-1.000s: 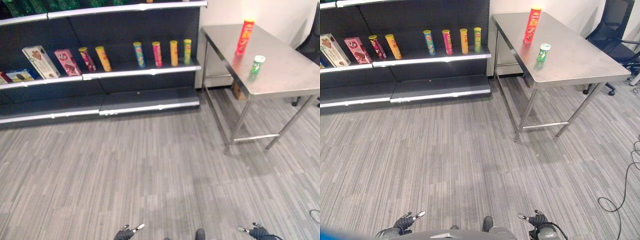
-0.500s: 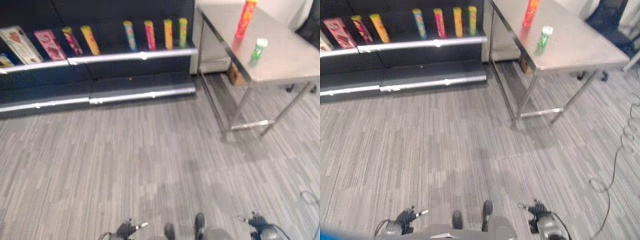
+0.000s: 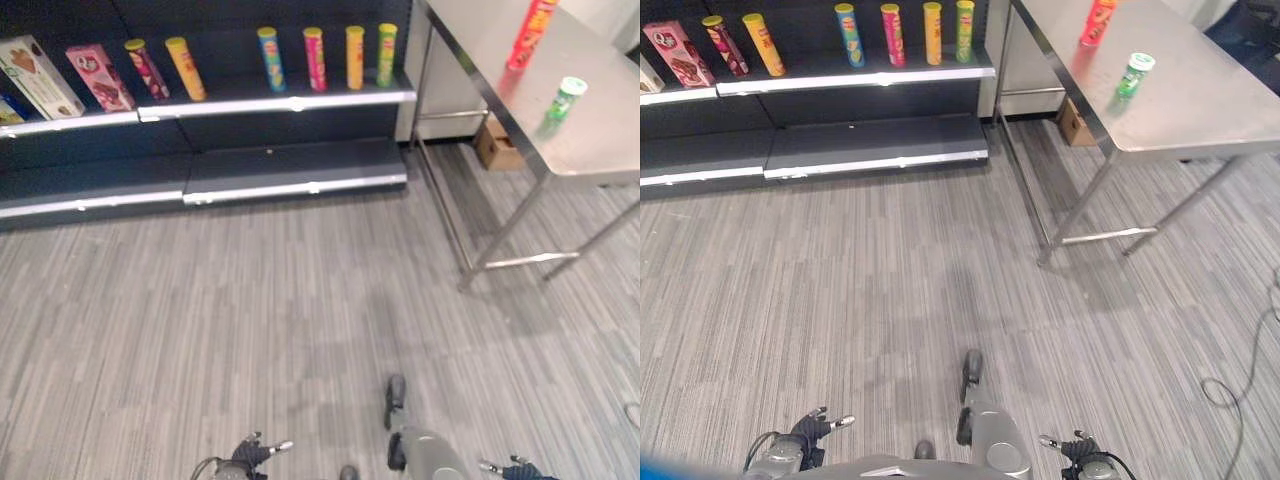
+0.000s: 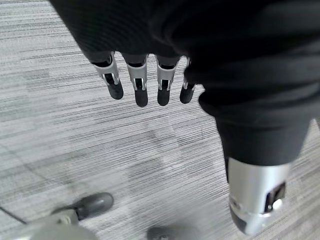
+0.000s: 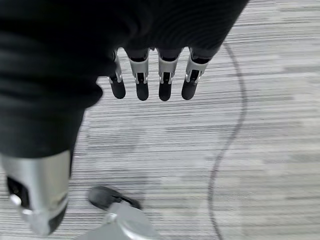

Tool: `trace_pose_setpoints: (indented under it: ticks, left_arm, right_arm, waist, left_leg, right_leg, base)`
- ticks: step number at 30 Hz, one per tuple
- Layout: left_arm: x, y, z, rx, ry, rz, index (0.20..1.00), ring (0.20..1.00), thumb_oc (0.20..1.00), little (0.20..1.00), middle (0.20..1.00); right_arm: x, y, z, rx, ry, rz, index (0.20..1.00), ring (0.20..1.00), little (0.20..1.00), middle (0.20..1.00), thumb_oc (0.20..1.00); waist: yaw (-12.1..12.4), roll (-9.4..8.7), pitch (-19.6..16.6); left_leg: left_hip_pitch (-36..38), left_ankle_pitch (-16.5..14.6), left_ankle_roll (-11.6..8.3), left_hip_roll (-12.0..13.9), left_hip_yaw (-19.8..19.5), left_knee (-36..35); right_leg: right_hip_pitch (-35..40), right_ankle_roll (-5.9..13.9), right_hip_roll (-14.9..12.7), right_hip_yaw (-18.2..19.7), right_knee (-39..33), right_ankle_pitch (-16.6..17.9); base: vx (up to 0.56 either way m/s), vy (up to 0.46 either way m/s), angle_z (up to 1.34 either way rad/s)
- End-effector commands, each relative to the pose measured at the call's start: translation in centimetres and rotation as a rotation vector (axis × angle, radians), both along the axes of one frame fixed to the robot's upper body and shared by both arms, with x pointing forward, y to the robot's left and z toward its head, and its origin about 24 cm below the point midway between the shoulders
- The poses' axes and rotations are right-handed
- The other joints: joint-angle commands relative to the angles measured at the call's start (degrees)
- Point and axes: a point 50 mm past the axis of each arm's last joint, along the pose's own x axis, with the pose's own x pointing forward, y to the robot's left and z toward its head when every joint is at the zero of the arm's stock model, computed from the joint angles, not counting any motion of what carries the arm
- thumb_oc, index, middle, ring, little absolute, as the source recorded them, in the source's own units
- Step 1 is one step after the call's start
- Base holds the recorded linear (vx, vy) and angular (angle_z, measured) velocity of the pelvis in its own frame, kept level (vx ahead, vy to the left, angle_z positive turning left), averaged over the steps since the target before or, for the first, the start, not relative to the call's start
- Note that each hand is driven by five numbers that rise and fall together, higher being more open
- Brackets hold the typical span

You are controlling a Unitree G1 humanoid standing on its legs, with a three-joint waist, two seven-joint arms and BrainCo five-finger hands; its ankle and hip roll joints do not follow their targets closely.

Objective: Put the goods on the table back onto the shelves and tidy them up.

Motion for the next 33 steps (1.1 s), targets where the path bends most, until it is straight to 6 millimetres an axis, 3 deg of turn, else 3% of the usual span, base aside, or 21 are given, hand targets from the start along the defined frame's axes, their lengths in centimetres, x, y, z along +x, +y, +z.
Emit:
trace_pose_setpoints:
  ticks: [1, 4, 5, 6, 7, 8, 9, 10, 11, 12, 13, 14, 16, 19, 21, 25, 27, 32, 33]
  left_arm:
    - [2.7, 1.2, 1.0, 0.037, -0.073, -0.033, 1.000, 1.000, 1.000, 1.000, 1.000]
    - [3.0, 1.1, 1.1, 0.022, -0.091, -0.001, 1.000, 1.000, 1.000, 1.000, 1.000]
    - [3.2, 1.0, 1.1, 0.017, -0.100, 0.009, 1.000, 1.000, 1.000, 1.000, 1.000]
    - [3.8, 1.1, 1.4, 0.019, -0.124, 0.018, 1.000, 1.000, 1.000, 1.000, 1.000]
    - [3.8, 1.1, 1.4, 0.019, -0.124, 0.018, 1.000, 1.000, 1.000, 1.000, 1.000]
    - [4.1, 1.1, 1.5, 0.022, -0.135, 0.025, 1.000, 1.000, 1.000, 1.000, 1.000]
    - [4.1, 1.1, 1.5, 0.022, -0.135, 0.025, 1.000, 1.000, 1.000, 1.000, 1.000]
    - [4.3, 0.8, 1.5, 0.011, -0.143, 0.028, 1.000, 1.000, 1.000, 1.000, 1.000]
    - [4.3, 0.7, 1.5, 0.008, -0.144, 0.029, 1.000, 1.000, 1.000, 1.000, 1.000]
    - [4.3, 0.6, 1.5, 0.008, -0.140, 0.027, 1.000, 1.000, 1.000, 1.000, 1.000]
    - [4.2, 0.6, 1.4, 0.007, -0.135, 0.032, 1.000, 1.000, 1.000, 1.000, 1.000]
    - [3.7, 0.7, 1.3, 0.010, -0.124, 0.031, 1.000, 1.000, 1.000, 1.000, 1.000]
    - [3.4, 0.8, 1.2, 0.009, -0.113, 0.043, 1.000, 1.000, 1.000, 1.000, 1.000]
    - [2.8, 0.8, 1.0, 0.007, -0.096, 0.062, 1.000, 1.000, 1.000, 1.000, 1.000]
    - [2.3, 0.9, 0.8, 0.009, -0.080, 0.068, 1.000, 1.000, 1.000, 1.000, 1.000]
    - [2.0, 1.3, 0.8, 0.017, -0.075, 0.074, 1.000, 1.000, 1.000, 1.000, 1.000]
    - [2.5, 1.8, 1.1, 0.030, -0.094, 0.073, 1.000, 1.000, 1.000, 1.000, 1.000]
    - [2.5, 1.8, 1.1, 0.030, -0.094, 0.073, 1.000, 1.000, 1.000, 1.000, 1.000]
    - [3.4, 2.6, 1.6, 0.056, -0.101, 0.043, 1.000, 1.000, 1.000, 1.000, 1.000]
  right_arm:
    - [3.6, -1.7, 1.6, -0.049, -0.129, 0.031, 1.000, 1.000, 1.000, 1.000, 1.000]
    - [3.7, -1.4, 1.6, -0.036, -0.143, 0.024, 1.000, 1.000, 1.000, 1.000, 1.000]
    - [3.8, -1.3, 1.6, -0.033, -0.147, 0.025, 1.000, 1.000, 1.000, 1.000, 1.000]
    - [4.1, -1.2, 1.7, -0.038, -0.151, 0.032, 1.000, 1.000, 1.000, 1.000, 1.000]
    - [4.1, -1.2, 1.7, -0.038, -0.151, 0.032, 1.000, 1.000, 1.000, 1.000, 1.000]
    - [4.4, -1.3, 1.8, -0.044, -0.153, 0.026, 1.000, 1.000, 1.000, 1.000, 1.000]
    - [4.4, -1.3, 1.8, -0.044, -0.153, 0.026, 1.000, 1.000, 1.000, 1.000, 1.000]
    - [4.4, -1.2, 1.7, -0.043, -0.146, 0.038, 1.000, 1.000, 1.000, 1.000, 1.000]
    - [4.4, -1.0, 1.6, -0.041, -0.139, 0.046, 1.000, 1.000, 1.000, 1.000, 1.000]
    - [4.2, -1.0, 1.5, -0.046, -0.131, 0.055, 1.000, 1.000, 1.000, 1.000, 1.000]
    - [4.0, -1.0, 1.5, -0.053, -0.119, 0.064, 1.000, 1.000, 1.000, 1.000, 1.000]
    - [3.6, -1.3, 1.4, -0.068, -0.104, 0.070, 1.000, 1.000, 1.000, 1.000, 1.000]
    - [3.3, -1.5, 1.4, -0.083, -0.089, 0.078, 1.000, 1.000, 1.000, 1.000, 1.000]
    - [2.8, -1.4, 1.2, -0.078, -0.073, 0.078, 1.000, 1.000, 1.000, 1.000, 1.000]
    - [2.4, -1.3, 1.0, -0.078, -0.057, 0.078, 1.000, 1.000, 1.000, 1.000, 1.000]
    - [2.0, -1.2, 0.8, -0.073, -0.043, 0.076, 1.000, 1.000, 1.000, 1.000, 1.000]
    - [1.9, -1.0, 0.7, -0.065, -0.033, 0.073, 1.000, 1.000, 1.000, 1.000, 1.000]
    - [1.9, -1.0, 0.7, -0.065, -0.033, 0.073, 1.000, 1.000, 1.000, 1.000, 1.000]
    - [2.2, -1.2, 0.8, -0.045, -0.056, 0.009, 1.000, 1.000, 1.000, 1.000, 1.000]
  waist:
    - [0.28, -1.57, 0.03]
    - [0.16, -1.80, -0.48]
    - [0.27, -1.87, -0.15]
    - [0.71, -2.34, 1.28]
    - [0.69, -2.20, 1.28]
    - [1.28, -2.58, 2.57]
    - [1.28, -2.57, 2.57]
    - [1.60, -3.28, 2.93]
    - [1.74, -4.29, 2.97]
    - [1.88, -4.82, 3.25]
    - [1.78, -5.79, 2.94]
    - [1.64, -5.54, 2.54]
    - [1.55, -4.62, 2.58]
    - [1.28, -4.17, 2.27]
    - [1.27, -3.88, 1.09]
    - [1.82, -4.56, -0.22]
    - [2.41, -5.14, -1.11]
    - [2.42, -5.14, -1.10]
    - [1.45, -4.52, -1.17]
  left_leg:
    - [-1.47, 5.70, -1.85, 0.81, 1.56, 5.51]
    - [-5.65, 12.84, -5.91, 3.37, 3.44, 19.70]
    - [-8.61, 14.73, -6.48, 4.63, 4.29, 27.51]
    - [-14.79, 17.95, -6.08, 7.45, 5.34, 41.26]
    - [-14.99, 17.77, -6.11, 7.63, 5.26, 41.61]
    - [-18.82, 15.74, -4.24, 8.89, 7.01, 46.79]
    - [-18.83, 15.73, -4.24, 8.90, 7.01, 46.80]
    - [-22.24, 11.55, -3.25, 8.60, 7.82, 43.88]
    - [-24.19, 9.50, -1.80, 7.48, 8.38, 40.18]
    - [-24.74, 7.84, -1.81, 6.51, 7.97, 35.29]
    - [-25.83, 7.76, -1.13, 4.69, 7.04, 24.46]
    - [-24.49, 12.88, -2.18, 3.03, 3.24, 9.41]
    - [-25.27, 17.60, -3.90, 1.80, -4.19, -3.19]
    - [-25.42, 17.25, -4.52, 1.97, -5.79, -3.30]
    - [-23.80, 19.09, -5.03, 2.19, -5.67, -3.30]
    - [-21.50, 18.51, -4.10, 2.12, -3.03, -3.30]
    - [-19.45, 16.58, -1.85, 1.20, -0.54, -3.30]
    - [-19.44, 16.57, -1.85, 1.20, -0.53, -3.30]
    - [-15.31, 12.14, 1.67, -0.74, 2.34, -3.30]
  right_leg:
    - [1.75, 3.76, -0.50, 2.18, -2.08, -1.15]
    - [6.38, 0.87, 1.04, 0.79, -2.08, -5.26]
    - [7.85, -0.12, 1.64, 0.67, -2.08, -6.56]
    - [10.53, -2.20, 2.93, 0.88, -2.08, -8.41]
    - [10.49, -2.23, 3.09, 0.84, -2.08, -8.40]
    - [12.06, -2.98, 3.47, 1.66, -2.08, -9.17]
    - [12.06, -2.98, 3.48, 1.66, -2.08, -9.17]
    - [13.77, -2.84, 2.86, 2.31, -2.08, -10.08]
    - [13.77, -2.71, 1.75, 2.49, -2.08, -9.93]
    - [14.62, -2.03, 1.22, 2.79, -2.08, -10.11]
    - [14.65, -1.79, 0.01, 2.72, -2.08, -10.27]
    - [15.77, -1.67, 0.31, 2.87, -2.08, -10.98]
    - [17.63, -2.12, 1.70, 4.07, -2.08, -12.34]
    - [18.41, -2.04, 2.32, 5.40, -2.08, -12.57]
    - [19.43, -1.56, 2.02, 6.46, -2.08, -13.13]
    - [20.11, -0.74, 0.33, 8.16, -2.08, -13.68]
    - [20.13, 0.62, -1.95, 9.51, -0.65, -13.58]
    - [20.13, 0.62, -1.95, 9.52, -0.65, -13.58]
    - [11.96, 4.51, -4.52, 9.66, 18.96, -12.30]
  base:
    - [0.43, -0.241, 0.80]
    - [0.35, -0.248, 0.27]
    - [0.38, -0.389, 0.04]
    - [0.25, -0.282, 0.10]
    - [0.31, -0.321, 0.10]
    - [0.15, -0.124, -0.12]
    - [0.32, -0.204, -0.19]
    - [0.21, -0.087, -0.34]
    - [0.29, -0.099, -0.24]
    - [0.20, -0.003, -0.30]
    - [0.32, 0.051, -0.24]
    - [0.31, 0.081, -0.24]
    - [0.33, 0.108, -0.20]
    - [0.25, 0.114, -0.52]
    - [0.34, 0.210, -0.43]
    - [0.27, 0.215, -0.57]
    - [0.27, 0.273, -0.57]
    - [0.09, 0.128, -0.32]
    - [0.37, 0.612, 0.16]
